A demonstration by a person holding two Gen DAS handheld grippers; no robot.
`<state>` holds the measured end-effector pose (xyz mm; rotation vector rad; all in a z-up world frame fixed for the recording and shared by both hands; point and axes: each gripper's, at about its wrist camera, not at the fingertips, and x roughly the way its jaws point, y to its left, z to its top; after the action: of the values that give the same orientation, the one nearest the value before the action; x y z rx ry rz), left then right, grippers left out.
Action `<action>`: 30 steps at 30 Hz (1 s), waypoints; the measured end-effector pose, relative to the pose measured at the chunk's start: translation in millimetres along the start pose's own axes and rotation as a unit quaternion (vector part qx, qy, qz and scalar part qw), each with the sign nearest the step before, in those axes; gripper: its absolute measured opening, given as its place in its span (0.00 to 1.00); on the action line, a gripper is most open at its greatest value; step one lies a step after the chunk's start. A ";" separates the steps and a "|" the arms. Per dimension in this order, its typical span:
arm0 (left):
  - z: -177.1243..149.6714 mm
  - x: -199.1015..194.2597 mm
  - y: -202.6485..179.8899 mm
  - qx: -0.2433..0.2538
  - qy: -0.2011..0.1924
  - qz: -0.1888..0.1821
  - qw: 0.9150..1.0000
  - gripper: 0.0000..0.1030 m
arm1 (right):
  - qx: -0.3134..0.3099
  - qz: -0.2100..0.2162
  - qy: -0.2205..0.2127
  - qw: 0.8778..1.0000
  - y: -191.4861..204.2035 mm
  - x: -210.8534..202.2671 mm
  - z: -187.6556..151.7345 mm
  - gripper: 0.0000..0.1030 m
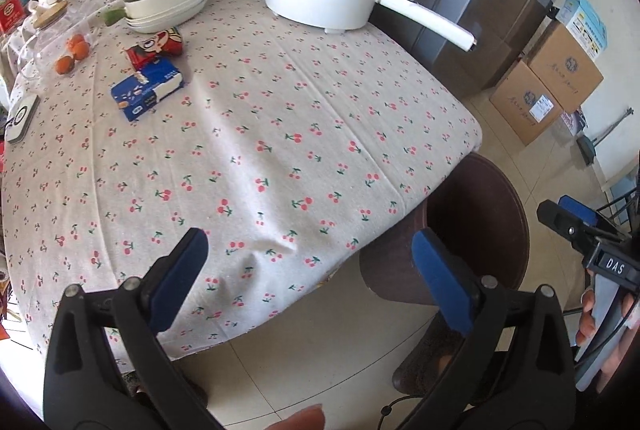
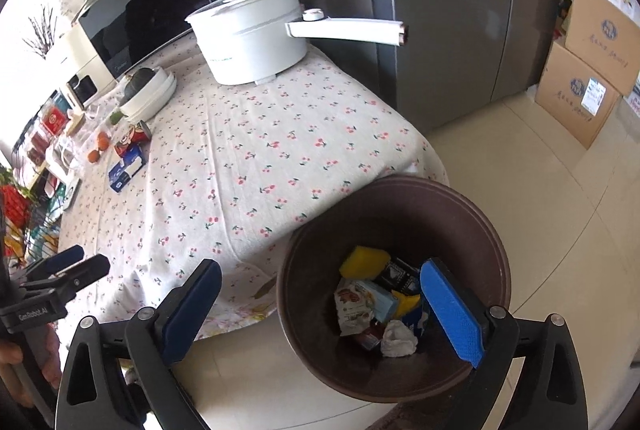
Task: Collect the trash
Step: 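Reach the left tool to the remaining blue almond box and grasp it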
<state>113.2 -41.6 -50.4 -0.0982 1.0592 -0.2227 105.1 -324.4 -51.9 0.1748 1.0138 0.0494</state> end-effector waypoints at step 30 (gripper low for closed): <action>108.1 55.3 173.1 -0.104 -0.009 0.106 0.989 0.99 | -0.143 0.055 0.035 0.987 184.4 88.3 71.6 0.99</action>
<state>256.8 111.3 -77.2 -0.1735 1.0638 0.0810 219.8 -140.8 -58.1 -0.0345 1.0553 0.3025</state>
